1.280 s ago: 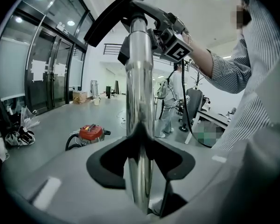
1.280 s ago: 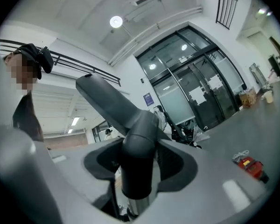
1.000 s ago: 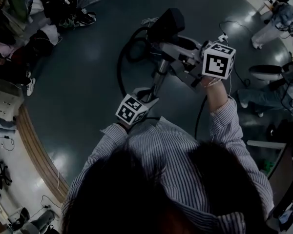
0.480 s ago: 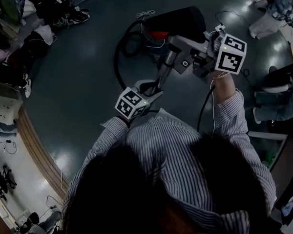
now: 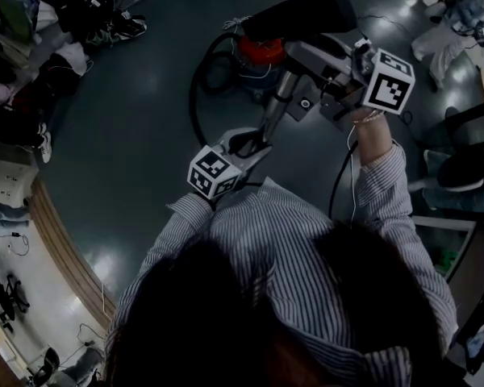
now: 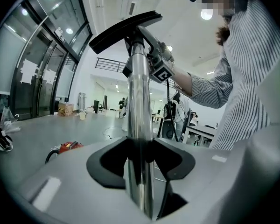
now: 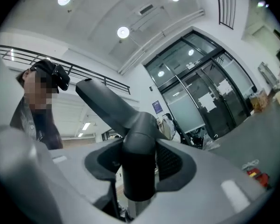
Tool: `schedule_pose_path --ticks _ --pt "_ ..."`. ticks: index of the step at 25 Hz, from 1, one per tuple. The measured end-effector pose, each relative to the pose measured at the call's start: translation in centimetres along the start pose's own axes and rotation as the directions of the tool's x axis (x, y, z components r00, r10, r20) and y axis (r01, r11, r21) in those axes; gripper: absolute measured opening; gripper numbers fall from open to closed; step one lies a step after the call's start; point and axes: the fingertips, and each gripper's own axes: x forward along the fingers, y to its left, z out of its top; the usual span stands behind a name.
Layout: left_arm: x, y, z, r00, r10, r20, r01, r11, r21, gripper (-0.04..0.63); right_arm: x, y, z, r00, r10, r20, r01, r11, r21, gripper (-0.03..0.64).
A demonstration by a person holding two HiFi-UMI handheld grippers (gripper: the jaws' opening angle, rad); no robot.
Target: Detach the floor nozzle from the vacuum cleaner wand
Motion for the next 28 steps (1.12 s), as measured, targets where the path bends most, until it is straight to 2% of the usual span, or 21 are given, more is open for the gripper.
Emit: schedule_pose_path --ticks 3,5,10,12,14,16,18,21,25,27,28 --pt "0.0 0.0 1.2 0.998 0.017 0.054 -0.018 1.0 0.014 0.179 -0.2 0.5 1.2 1.0 -0.009 0.027 0.011 0.999 -0.052 0.196" --pt "0.1 -0.1 2.0 0.997 0.02 0.076 -0.022 0.999 0.025 0.179 -0.4 0.9 2.1 0.997 0.017 0.071 -0.013 0.999 -0.051 0.196" --pt "0.1 -0.3 2.4 0.997 0.033 0.072 -0.036 0.998 0.052 0.179 0.2 1.5 2.6 0.989 0.073 0.125 -0.086 0.991 0.099 0.193" --pt "0.6 -0.3 2.1 0.998 0.064 0.011 -0.065 0.988 0.142 0.192 0.8 2.0 2.2 0.993 0.057 0.107 -0.07 0.991 0.116 0.19" --pt "1.8 -0.7 1.9 0.995 0.082 -0.057 -0.065 0.965 0.255 0.22 1.1 2.5 1.8 0.996 0.037 0.082 -0.045 0.994 0.099 0.19" --pt "2.5 -1.0 2.4 0.994 0.069 -0.083 -0.041 0.954 0.298 0.227 1.4 2.9 2.0 0.997 0.018 0.076 -0.023 0.997 0.07 0.19" --pt "2.8 -1.0 3.1 0.995 0.057 -0.081 -0.029 0.951 0.308 0.227 1.8 3.5 2.5 0.997 0.013 0.079 -0.017 0.999 0.047 0.19" --pt "3.2 -1.0 3.3 0.996 0.032 -0.08 -0.009 0.961 0.275 0.229 2.1 4.4 2.6 0.997 0.017 0.074 -0.019 1.0 0.025 0.19" --pt "4.0 -1.0 3.2 0.999 -0.013 -0.045 0.02 0.987 0.156 0.227 1.8 4.5 2.0 0.996 -0.003 0.086 0.001 1.0 0.02 0.19" --pt "4.2 -1.3 3.3 0.998 -0.05 -0.025 0.052 0.995 0.091 0.162 1.6 4.2 1.7 0.996 -0.017 0.093 0.014 0.999 0.03 0.19" --pt "4.3 -1.5 3.4 0.998 -0.063 -0.02 0.065 0.996 0.064 0.16 1.3 3.8 1.6 0.995 -0.029 0.098 0.025 0.999 0.042 0.19"
